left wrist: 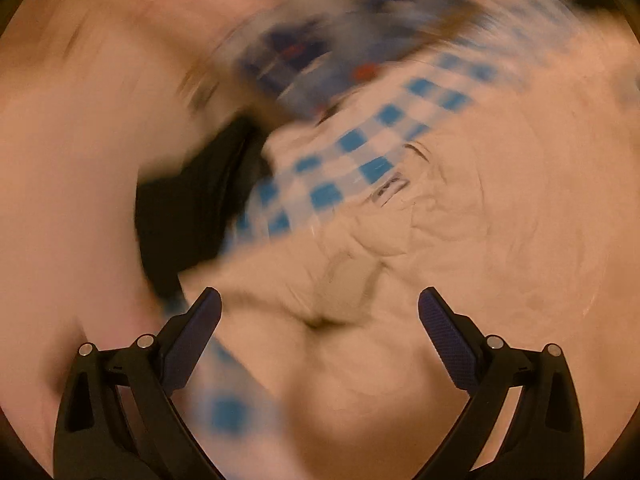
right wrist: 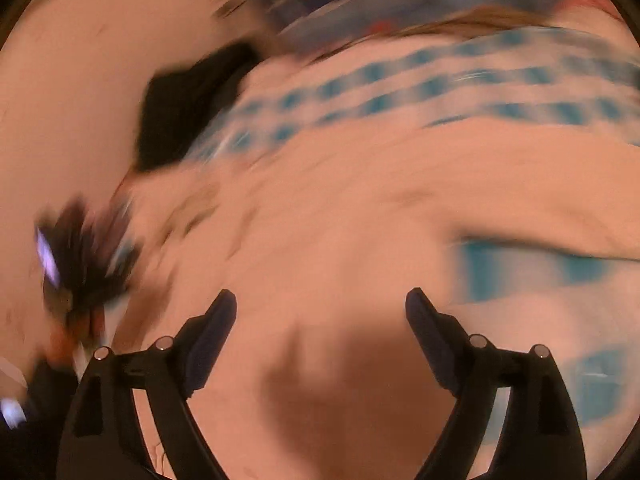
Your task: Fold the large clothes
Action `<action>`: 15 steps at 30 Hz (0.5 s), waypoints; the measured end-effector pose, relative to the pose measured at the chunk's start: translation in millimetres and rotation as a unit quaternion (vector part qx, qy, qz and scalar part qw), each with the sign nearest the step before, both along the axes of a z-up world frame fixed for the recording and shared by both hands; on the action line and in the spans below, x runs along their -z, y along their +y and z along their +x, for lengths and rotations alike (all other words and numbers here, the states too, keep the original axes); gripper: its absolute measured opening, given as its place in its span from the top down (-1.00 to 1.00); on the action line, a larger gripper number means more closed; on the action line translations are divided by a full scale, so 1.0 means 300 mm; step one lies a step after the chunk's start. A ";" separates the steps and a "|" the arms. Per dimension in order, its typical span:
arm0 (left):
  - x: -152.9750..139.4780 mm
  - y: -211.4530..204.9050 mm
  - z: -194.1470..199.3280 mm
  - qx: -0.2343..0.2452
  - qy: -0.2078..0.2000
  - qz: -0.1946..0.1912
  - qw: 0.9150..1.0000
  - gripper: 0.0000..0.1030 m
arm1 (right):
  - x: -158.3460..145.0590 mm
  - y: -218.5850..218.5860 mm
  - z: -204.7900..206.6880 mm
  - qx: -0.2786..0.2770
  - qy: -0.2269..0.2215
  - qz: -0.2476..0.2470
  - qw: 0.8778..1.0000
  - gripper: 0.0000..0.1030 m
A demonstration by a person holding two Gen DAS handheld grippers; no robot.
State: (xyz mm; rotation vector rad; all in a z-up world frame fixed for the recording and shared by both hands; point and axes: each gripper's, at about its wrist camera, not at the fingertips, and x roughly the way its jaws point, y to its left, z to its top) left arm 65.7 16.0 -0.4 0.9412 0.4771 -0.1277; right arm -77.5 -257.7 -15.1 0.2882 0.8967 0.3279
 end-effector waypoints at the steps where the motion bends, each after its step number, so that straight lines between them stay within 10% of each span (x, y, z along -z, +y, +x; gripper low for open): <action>1: 0.016 0.010 0.008 0.040 0.008 0.062 0.997 -0.84 | 0.032 0.041 0.005 -0.014 0.002 -0.013 1.000 -0.64; 4: 0.010 0.052 0.059 0.092 0.038 0.140 0.985 -0.84 | 0.161 0.133 -0.007 -0.047 0.030 -0.046 0.997 -0.69; 15: 0.103 0.105 0.304 0.125 0.168 0.169 0.963 -0.84 | 0.190 0.073 -0.024 -0.041 0.028 0.035 0.998 -0.73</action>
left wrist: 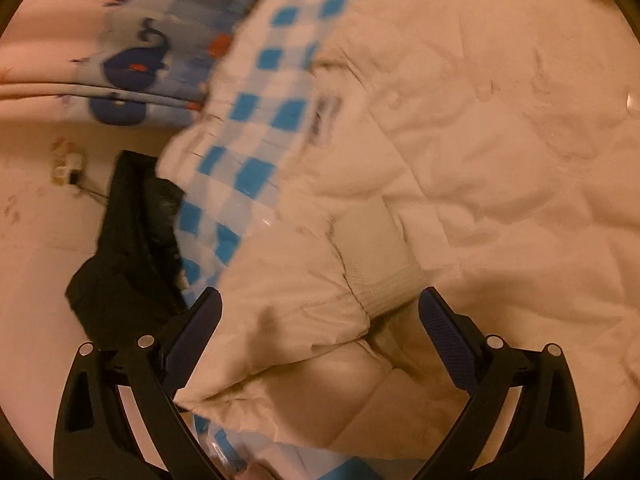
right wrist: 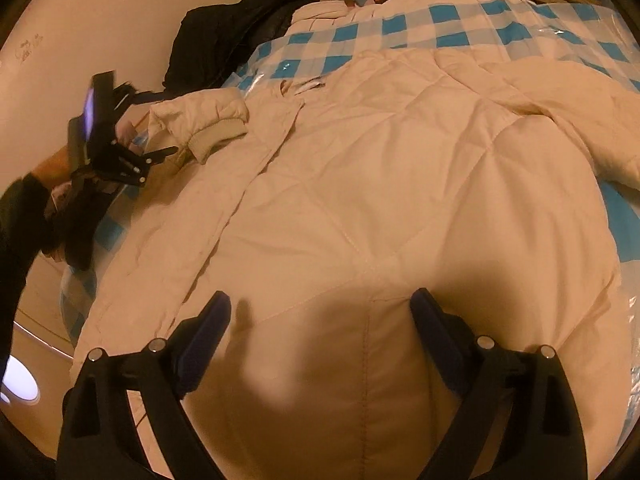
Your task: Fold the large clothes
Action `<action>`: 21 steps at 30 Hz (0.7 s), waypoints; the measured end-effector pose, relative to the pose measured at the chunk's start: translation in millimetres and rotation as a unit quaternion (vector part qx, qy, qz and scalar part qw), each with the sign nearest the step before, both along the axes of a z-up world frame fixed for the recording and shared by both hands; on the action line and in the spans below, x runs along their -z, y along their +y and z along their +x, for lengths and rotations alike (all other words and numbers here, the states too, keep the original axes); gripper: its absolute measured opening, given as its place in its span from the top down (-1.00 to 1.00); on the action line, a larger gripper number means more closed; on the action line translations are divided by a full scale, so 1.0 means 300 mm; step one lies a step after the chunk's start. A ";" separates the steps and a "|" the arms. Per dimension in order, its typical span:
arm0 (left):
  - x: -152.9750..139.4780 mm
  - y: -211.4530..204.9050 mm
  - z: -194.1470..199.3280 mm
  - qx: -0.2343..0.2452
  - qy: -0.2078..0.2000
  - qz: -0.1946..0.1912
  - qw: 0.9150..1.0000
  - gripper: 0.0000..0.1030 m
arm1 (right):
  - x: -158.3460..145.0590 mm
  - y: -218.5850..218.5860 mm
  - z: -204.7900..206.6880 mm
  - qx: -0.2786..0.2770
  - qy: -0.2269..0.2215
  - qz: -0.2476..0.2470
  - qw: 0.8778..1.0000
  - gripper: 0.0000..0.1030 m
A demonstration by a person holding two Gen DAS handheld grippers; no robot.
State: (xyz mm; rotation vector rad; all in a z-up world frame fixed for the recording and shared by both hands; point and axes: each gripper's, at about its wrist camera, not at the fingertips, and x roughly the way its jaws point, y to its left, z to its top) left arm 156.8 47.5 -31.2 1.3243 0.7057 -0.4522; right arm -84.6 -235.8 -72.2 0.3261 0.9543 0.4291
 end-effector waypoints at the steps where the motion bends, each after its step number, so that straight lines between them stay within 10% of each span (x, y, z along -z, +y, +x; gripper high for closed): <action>1: 0.021 0.004 0.013 -0.003 0.012 0.009 1.000 -0.84 | 0.001 -0.006 0.000 0.000 0.000 0.001 1.000 -0.73; 10: 0.201 0.007 0.100 -0.004 0.019 0.126 0.992 -0.82 | 0.005 -0.005 0.013 -0.003 -0.001 0.008 1.000 -0.76; 12: 0.195 0.000 0.137 -0.030 0.021 0.113 0.993 -0.41 | 0.007 -0.007 0.015 -0.004 -0.002 0.010 1.000 -0.78; 15: 0.112 -0.005 0.227 -0.105 0.018 0.027 0.994 0.33 | 0.008 -0.007 0.016 -0.005 -0.003 0.010 1.000 -0.79; 18: -0.050 0.039 0.307 -0.186 -0.014 -0.098 0.978 0.50 | 0.008 -0.007 0.018 -0.005 -0.003 0.010 1.000 -0.79; 21: -0.316 0.212 0.372 -0.297 -0.085 -0.270 0.912 0.51 | 0.010 -0.008 0.019 -0.005 -0.004 0.010 1.000 -0.79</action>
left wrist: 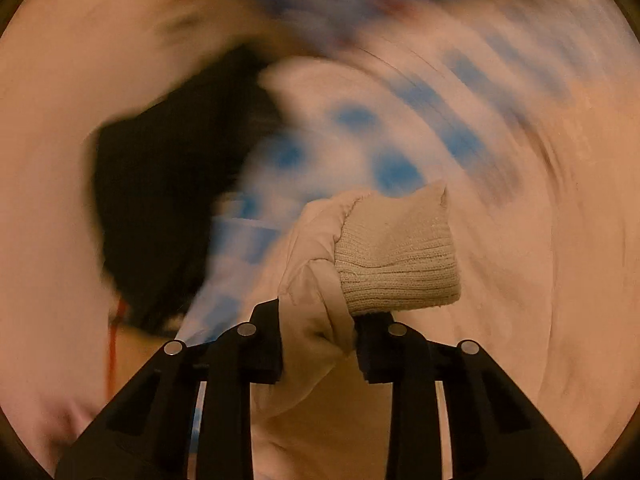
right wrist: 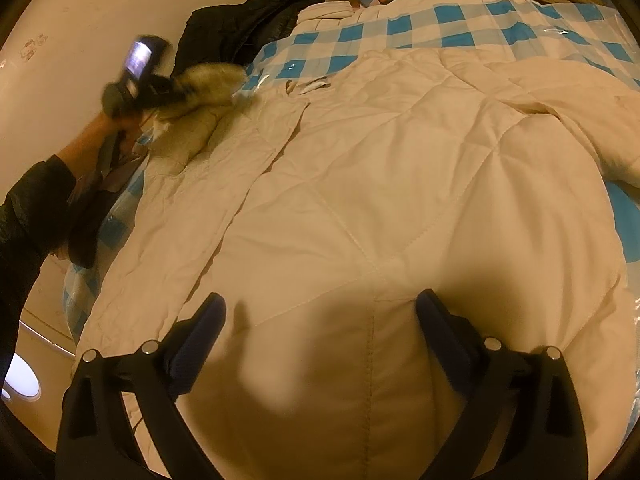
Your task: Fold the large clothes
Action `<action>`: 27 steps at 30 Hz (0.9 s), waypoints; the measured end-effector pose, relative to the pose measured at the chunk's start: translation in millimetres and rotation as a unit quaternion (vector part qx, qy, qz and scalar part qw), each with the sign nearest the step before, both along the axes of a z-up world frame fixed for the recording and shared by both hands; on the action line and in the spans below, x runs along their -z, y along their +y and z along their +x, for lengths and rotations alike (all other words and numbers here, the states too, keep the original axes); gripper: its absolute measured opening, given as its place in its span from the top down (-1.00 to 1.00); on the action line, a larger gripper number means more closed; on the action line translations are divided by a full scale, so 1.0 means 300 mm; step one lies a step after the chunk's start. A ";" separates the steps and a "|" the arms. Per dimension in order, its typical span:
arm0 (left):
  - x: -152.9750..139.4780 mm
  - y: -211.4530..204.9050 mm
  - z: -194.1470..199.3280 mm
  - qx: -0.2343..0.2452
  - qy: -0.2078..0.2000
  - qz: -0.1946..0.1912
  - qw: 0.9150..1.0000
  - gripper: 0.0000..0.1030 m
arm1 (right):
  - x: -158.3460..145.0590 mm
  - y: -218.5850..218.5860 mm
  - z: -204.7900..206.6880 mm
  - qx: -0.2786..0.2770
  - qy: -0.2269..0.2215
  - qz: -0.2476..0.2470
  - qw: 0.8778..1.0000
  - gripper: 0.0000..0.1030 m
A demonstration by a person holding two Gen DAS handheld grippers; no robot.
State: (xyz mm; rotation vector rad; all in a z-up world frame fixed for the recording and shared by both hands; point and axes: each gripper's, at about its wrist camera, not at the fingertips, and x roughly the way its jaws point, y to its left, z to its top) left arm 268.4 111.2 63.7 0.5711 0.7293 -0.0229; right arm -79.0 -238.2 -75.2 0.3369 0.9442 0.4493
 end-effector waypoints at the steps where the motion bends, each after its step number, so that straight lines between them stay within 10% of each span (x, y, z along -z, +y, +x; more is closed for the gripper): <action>1: -0.117 0.118 0.003 -0.067 -0.045 -0.079 0.994 0.51 | 0.000 -0.001 0.002 0.000 0.000 0.000 1.000 -0.79; 3: -0.279 0.350 -0.027 -0.183 -0.109 -0.202 0.956 0.40 | 0.000 0.001 0.001 0.000 0.000 0.000 1.000 -0.80; 7: -0.423 0.691 -0.155 -0.336 -0.179 -0.302 0.874 -0.27 | 0.002 0.004 0.003 -0.003 0.000 -0.001 1.000 -0.83; 9: -0.481 0.796 -0.245 -0.372 -0.215 -0.322 0.843 -0.68 | 0.002 0.007 0.004 -0.004 0.000 -0.004 1.000 -0.84; 13: -0.604 0.934 -0.442 -0.387 -0.275 -0.363 0.802 -0.70 | 0.003 0.015 0.007 -0.007 0.000 -0.011 1.000 -0.86; 15: -0.634 0.925 -0.506 -0.369 -0.272 -0.376 0.805 -0.73 | 0.006 0.017 0.008 -0.008 0.002 -0.014 1.000 -0.86; 20: -0.520 0.659 -0.636 -0.224 -0.160 -0.394 0.877 -0.81 | -0.034 -0.011 0.002 0.001 0.018 0.000 1.000 -0.86; 22: -0.366 0.472 -0.701 -0.141 -0.080 -0.392 0.906 -0.82 | -0.093 -0.061 -0.028 0.018 0.002 0.011 1.000 -0.86; 27: 0.075 0.144 -0.830 -0.047 0.064 -0.344 0.935 -0.82 | -0.207 -0.281 -0.144 0.102 -0.020 0.021 0.994 -0.86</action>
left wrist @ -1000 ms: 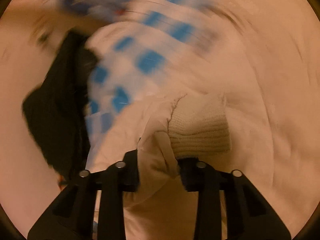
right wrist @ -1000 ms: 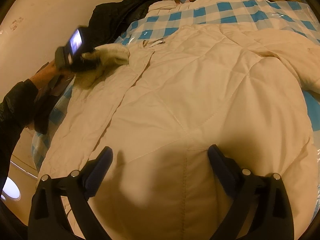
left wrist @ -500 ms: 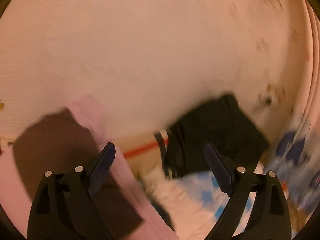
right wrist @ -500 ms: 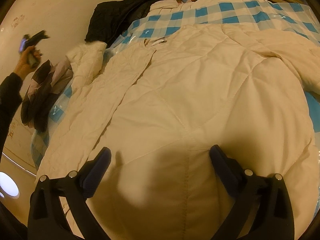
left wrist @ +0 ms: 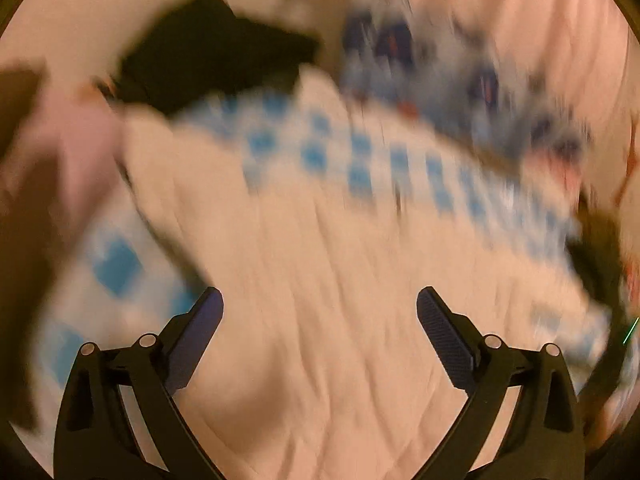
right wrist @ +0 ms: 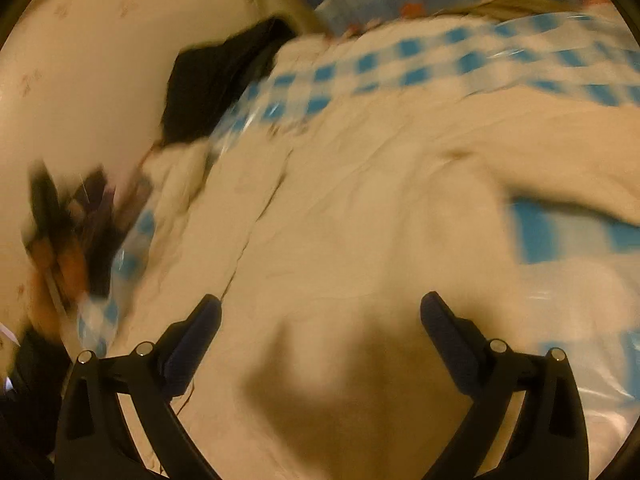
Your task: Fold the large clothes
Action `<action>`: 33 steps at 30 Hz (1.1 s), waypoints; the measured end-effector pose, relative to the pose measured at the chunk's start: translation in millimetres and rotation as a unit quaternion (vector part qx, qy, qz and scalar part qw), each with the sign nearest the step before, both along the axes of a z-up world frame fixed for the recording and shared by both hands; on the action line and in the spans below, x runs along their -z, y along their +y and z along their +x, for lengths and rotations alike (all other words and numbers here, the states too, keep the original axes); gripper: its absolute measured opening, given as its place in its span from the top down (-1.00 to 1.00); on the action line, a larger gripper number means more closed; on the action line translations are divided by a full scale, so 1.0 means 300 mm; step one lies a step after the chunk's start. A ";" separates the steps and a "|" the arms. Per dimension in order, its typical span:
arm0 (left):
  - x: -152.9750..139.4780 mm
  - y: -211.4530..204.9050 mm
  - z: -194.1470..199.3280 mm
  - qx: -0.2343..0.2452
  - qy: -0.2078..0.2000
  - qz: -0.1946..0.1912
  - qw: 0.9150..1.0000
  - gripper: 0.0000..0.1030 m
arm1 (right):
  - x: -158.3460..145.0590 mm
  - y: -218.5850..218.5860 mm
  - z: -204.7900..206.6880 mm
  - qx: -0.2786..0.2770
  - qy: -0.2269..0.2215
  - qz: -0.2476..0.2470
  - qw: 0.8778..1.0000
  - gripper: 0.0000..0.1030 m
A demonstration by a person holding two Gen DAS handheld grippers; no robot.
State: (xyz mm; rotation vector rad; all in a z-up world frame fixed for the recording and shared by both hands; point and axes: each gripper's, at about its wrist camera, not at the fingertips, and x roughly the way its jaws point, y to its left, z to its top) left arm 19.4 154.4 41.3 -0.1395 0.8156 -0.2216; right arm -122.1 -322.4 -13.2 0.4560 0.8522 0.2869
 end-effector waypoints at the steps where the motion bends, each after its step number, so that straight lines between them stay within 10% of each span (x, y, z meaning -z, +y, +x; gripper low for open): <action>1: 0.076 -0.013 -0.025 0.007 0.025 0.000 1.000 -0.82 | -0.001 -0.075 -0.029 0.023 0.005 0.011 1.000 -0.86; 7: 0.236 0.180 -0.141 -0.037 0.105 -0.058 0.992 -0.82 | 0.125 -0.274 -0.043 0.045 0.111 0.082 0.989 -0.86; 14: 0.178 0.395 -0.283 -0.050 0.130 -0.016 0.990 -0.82 | 0.162 -0.220 -0.150 -0.007 0.168 0.062 0.984 -0.86; 20: 0.298 0.405 -0.439 0.027 0.266 -0.057 0.962 -0.82 | 0.149 -0.125 -0.308 -0.096 0.214 0.116 0.965 -0.86; 24: 0.318 0.354 -0.525 0.055 0.284 -0.058 0.956 -0.84 | 0.141 -0.076 -0.343 -0.099 0.205 0.109 0.968 -0.83; 25: 0.324 0.344 -0.531 0.054 0.290 -0.066 0.953 -0.84 | 0.141 -0.069 -0.337 -0.095 0.195 0.114 0.970 -0.75; 27: 0.331 0.323 -0.547 0.054 0.294 -0.074 0.951 -0.83 | 0.145 -0.056 -0.337 -0.069 0.196 0.082 0.975 0.63; 28: 0.333 0.312 -0.552 0.050 0.288 -0.064 0.954 -0.82 | 0.139 -0.047 -0.339 -0.063 0.186 0.092 0.976 0.64; 30: 0.321 0.296 -0.573 0.043 0.276 -0.060 0.958 0.02 | 0.100 -0.020 -0.359 -0.065 0.161 0.088 0.981 0.68; 33: 0.255 0.318 -0.607 0.034 0.256 -0.083 0.962 0.59 | -0.016 -0.031 -0.417 -0.058 0.102 0.112 0.987 0.72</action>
